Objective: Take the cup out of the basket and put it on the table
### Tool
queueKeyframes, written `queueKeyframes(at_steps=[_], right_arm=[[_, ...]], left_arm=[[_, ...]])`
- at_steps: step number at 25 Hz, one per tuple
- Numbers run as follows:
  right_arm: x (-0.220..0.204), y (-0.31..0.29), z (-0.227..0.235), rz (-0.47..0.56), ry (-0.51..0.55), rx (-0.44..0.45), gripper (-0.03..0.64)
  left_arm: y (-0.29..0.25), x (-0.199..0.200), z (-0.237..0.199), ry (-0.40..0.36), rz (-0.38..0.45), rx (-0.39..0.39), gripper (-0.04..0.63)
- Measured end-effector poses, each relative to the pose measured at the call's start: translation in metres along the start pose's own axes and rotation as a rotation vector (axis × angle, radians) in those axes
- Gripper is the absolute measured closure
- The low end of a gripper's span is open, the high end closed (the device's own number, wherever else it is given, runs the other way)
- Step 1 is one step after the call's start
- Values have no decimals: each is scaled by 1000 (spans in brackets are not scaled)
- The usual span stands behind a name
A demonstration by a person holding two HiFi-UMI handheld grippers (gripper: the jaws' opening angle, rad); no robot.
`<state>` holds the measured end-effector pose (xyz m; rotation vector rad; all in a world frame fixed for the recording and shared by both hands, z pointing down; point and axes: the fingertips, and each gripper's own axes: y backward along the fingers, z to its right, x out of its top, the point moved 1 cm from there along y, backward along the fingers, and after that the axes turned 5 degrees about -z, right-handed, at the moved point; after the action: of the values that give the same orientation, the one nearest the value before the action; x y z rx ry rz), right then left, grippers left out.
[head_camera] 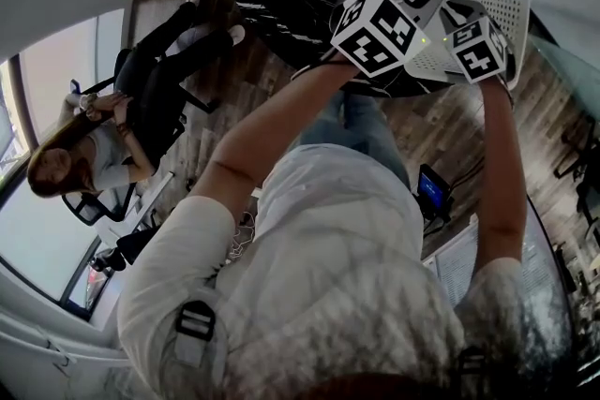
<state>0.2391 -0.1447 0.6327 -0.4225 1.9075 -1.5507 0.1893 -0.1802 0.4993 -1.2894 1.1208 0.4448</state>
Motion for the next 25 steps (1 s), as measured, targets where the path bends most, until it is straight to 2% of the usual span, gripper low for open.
queueKeyframes(at_steps=[15,25], right_arm=[[-2,-22,2,-53,10,22,560],[-6,-22,-1,-69,23,35,591]], left_arm=[[-7,-6,0,-1,-24,-2,589],[-6,-11,3,8,-32,-9,589]])
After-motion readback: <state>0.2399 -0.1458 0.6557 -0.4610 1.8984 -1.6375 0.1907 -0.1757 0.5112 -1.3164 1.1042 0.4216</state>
